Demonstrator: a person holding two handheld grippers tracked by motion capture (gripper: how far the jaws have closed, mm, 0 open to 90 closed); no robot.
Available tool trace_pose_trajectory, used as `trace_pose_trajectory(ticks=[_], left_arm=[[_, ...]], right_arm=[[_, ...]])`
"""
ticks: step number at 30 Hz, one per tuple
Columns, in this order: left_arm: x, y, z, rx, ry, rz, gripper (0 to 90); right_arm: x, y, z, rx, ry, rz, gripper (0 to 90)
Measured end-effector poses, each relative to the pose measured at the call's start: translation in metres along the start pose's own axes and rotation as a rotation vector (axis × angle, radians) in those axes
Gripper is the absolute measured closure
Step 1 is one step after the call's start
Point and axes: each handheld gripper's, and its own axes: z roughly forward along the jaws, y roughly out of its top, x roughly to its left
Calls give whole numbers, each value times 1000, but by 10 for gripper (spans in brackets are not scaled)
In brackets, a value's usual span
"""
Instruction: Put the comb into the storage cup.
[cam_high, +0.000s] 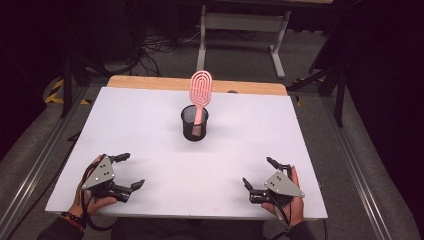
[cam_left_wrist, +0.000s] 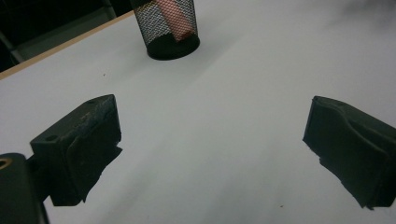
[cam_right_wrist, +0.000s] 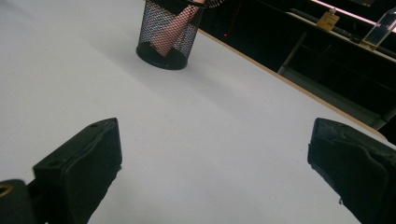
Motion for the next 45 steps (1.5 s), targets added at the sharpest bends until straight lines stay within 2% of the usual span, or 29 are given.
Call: trace_pose_trajectory(ticks=[10,29,35,45], left_arm=[[-1,2,1,5,9,11,47],[-1,0,1,5,-1,14,46],[-1,0,1,4,-1,15,47],[0,0,1,9,2,12,48]], right_arm=[[-1,-4,2,-4,3,31,35],[1,1,1,-16,-5,29,35],[2,4,-1,-41,-6,56,37],[4,5,1,-37,8,45,37]])
